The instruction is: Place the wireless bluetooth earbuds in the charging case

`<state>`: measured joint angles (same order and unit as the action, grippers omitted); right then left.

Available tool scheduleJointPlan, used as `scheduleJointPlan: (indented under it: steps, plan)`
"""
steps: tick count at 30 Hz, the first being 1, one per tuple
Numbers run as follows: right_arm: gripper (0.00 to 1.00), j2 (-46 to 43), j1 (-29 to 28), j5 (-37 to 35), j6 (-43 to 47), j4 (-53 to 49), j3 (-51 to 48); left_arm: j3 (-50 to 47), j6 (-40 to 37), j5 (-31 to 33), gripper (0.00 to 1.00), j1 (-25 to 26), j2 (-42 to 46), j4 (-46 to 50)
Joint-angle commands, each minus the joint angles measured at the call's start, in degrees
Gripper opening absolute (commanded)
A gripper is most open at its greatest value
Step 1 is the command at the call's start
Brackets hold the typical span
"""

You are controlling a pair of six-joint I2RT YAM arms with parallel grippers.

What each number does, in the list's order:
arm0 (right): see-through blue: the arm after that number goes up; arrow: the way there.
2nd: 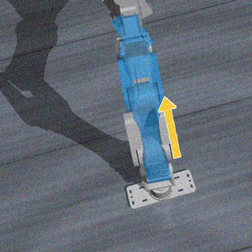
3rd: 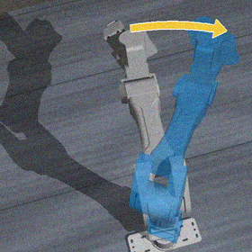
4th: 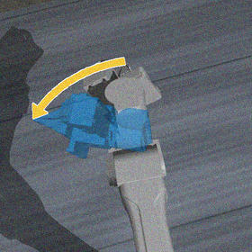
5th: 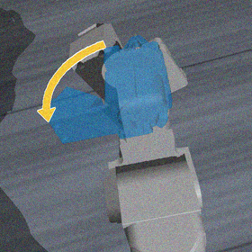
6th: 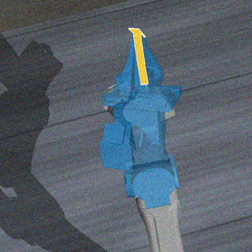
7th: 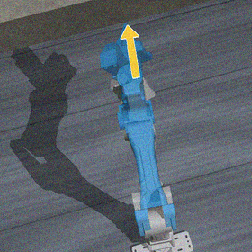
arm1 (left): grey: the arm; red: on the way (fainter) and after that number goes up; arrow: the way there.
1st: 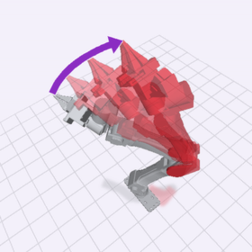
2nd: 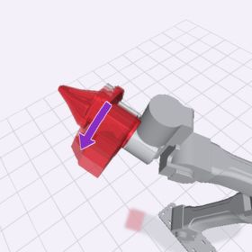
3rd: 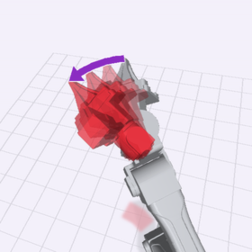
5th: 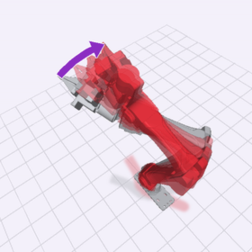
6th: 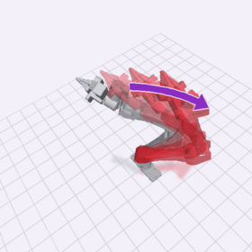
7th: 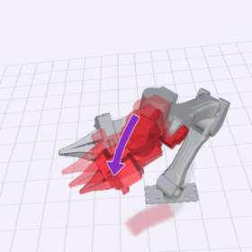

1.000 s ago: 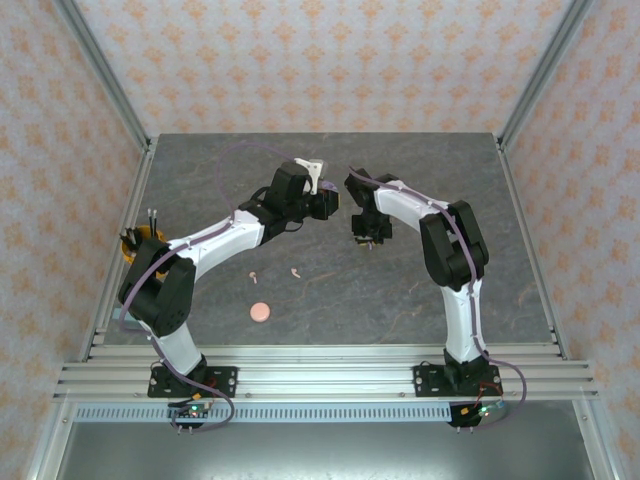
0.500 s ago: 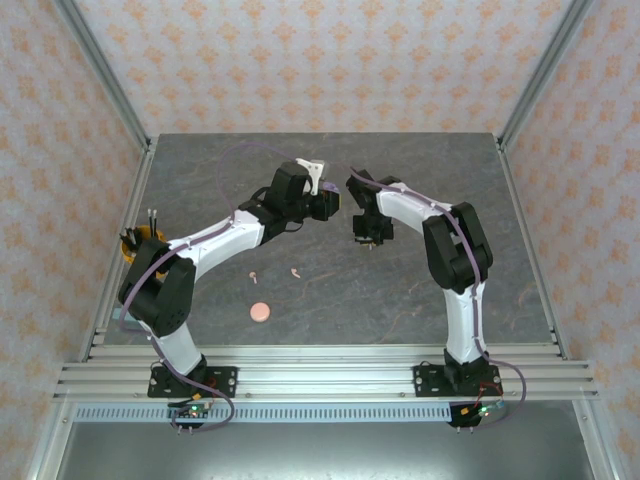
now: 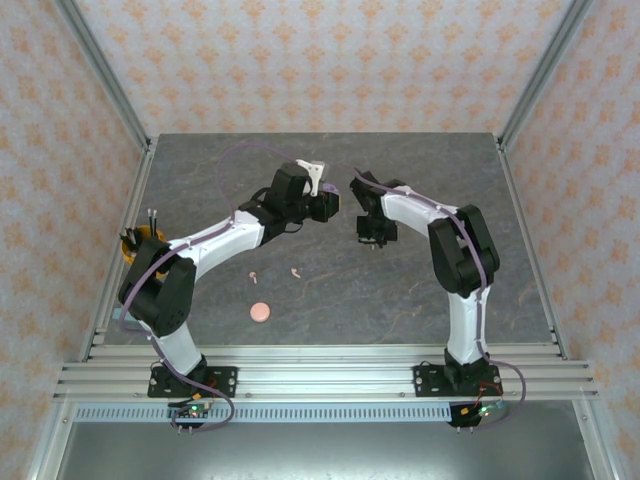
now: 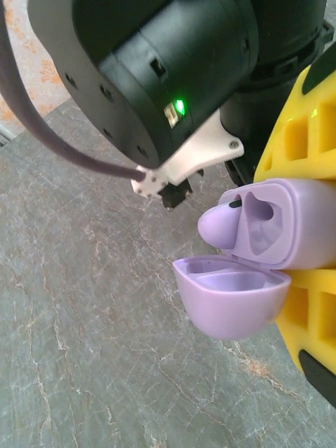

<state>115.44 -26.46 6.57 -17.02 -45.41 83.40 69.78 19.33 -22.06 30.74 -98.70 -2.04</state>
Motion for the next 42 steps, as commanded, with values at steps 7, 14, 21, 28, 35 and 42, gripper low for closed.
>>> scheduleJointPlan:
  steps: [7,14,21,28,35,42]
  plan:
    - [0.13,-11.43,1.21,-3.78,-2.74,2.98,-2.54,-3.25,-3.22,-0.36,0.00,-0.11,2.25,-4.84]
    - [0.13,-12.97,1.66,-2.97,-2.60,3.22,-1.61,-2.13,-2.98,-0.82,0.00,-0.13,1.02,-4.77]
    - [0.13,-10.52,1.71,-1.09,-2.83,4.72,-4.05,-1.49,-2.89,-1.05,0.00,-0.08,0.30,-3.71]
    - [0.12,-12.47,1.68,0.17,-3.17,8.47,-7.23,-3.29,-3.98,-1.91,0.00,0.02,0.93,-4.77]
    - [0.13,-18.45,2.01,1.82,-3.32,10.19,-6.29,-8.88,-6.66,-1.31,0.00,0.26,3.53,-12.10]
    - [0.13,-25.94,2.70,3.43,-3.73,12.27,-6.31,-12.01,-10.00,-2.36,0.00,1.05,3.51,-18.67]
